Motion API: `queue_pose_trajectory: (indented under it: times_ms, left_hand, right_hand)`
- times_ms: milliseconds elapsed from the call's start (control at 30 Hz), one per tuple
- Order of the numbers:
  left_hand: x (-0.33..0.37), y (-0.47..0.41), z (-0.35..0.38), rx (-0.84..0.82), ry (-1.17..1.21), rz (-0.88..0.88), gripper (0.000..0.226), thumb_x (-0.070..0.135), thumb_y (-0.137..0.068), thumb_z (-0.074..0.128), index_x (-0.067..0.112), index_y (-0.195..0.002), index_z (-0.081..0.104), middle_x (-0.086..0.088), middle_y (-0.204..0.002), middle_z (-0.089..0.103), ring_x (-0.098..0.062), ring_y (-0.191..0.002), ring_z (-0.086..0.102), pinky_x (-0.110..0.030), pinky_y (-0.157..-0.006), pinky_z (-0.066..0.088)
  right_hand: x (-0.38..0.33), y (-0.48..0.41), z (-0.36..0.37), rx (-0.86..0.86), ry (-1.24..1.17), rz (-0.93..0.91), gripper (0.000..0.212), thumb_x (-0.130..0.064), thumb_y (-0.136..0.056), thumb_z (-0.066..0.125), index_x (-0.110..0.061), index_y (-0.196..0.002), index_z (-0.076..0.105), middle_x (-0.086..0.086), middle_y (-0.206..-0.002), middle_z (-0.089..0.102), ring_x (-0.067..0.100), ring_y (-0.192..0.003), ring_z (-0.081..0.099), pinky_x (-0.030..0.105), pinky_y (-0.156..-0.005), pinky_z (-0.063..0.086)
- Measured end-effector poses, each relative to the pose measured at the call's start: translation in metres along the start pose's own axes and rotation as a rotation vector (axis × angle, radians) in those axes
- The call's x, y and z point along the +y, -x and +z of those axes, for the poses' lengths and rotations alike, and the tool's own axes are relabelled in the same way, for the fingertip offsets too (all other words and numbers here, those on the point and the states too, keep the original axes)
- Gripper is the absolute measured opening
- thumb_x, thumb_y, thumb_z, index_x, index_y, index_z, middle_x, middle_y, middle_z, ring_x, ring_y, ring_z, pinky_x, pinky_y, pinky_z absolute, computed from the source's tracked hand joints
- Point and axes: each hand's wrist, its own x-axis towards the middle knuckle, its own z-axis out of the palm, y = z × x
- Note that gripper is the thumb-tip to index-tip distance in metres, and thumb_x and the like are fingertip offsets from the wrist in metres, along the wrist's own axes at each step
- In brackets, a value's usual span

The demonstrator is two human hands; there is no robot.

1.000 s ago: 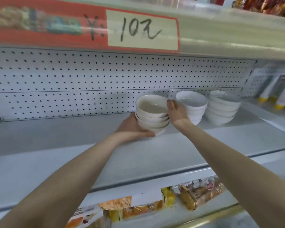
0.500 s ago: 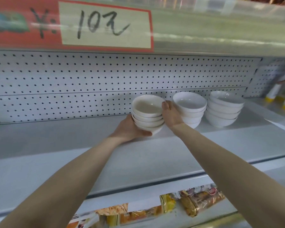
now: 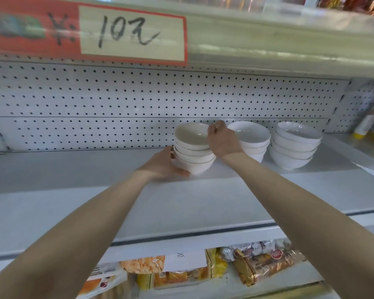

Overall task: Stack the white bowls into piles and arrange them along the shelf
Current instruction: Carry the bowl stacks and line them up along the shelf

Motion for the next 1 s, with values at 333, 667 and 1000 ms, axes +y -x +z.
queue_pose_trajectory:
  times_ms: [333, 667, 1000]
  left_hand:
    - [0.000, 0.071, -0.085, 0.425, -0.434, 0.040, 0.068, 0.045, -0.084, 0.070, 0.025, -0.143, 0.040, 0.003, -0.137, 0.054, -0.022, -0.124, 0.049, -0.035, -0.099, 0.043]
    - [-0.056, 0.191, -0.171, 0.697, -0.683, -0.004, 0.066, 0.040, -0.083, 0.072, 0.021, -0.141, 0.046, -0.003, -0.132, 0.056, -0.028, -0.120, 0.049, -0.043, -0.092, 0.049]
    - [-0.162, 0.359, -0.298, 0.789, -0.839, -0.199, 0.066, 0.039, -0.083, 0.072, 0.019, -0.141, 0.046, -0.006, -0.134, 0.054, -0.032, -0.121, 0.049, -0.042, -0.086, 0.047]
  right_hand:
    - [-0.027, 0.005, 0.014, 0.115, 0.551, -0.698, 0.047, -0.032, -0.097, 0.034, -0.007, -0.132, 0.053, 0.014, -0.122, 0.062, 0.037, -0.107, 0.059, 0.045, -0.088, 0.042]
    - [-0.138, 0.068, 0.078, 0.027, 0.501, -0.956, 0.055, -0.037, -0.091, 0.031, -0.006, -0.129, 0.057, 0.014, -0.117, 0.065, 0.036, -0.106, 0.059, 0.047, -0.090, 0.043]
    - [-0.319, 0.186, 0.185, -0.005, 0.367, -1.249, 0.049, -0.034, -0.096, 0.043, -0.011, -0.139, 0.047, 0.011, -0.131, 0.058, 0.032, -0.120, 0.050, 0.047, -0.102, 0.035]
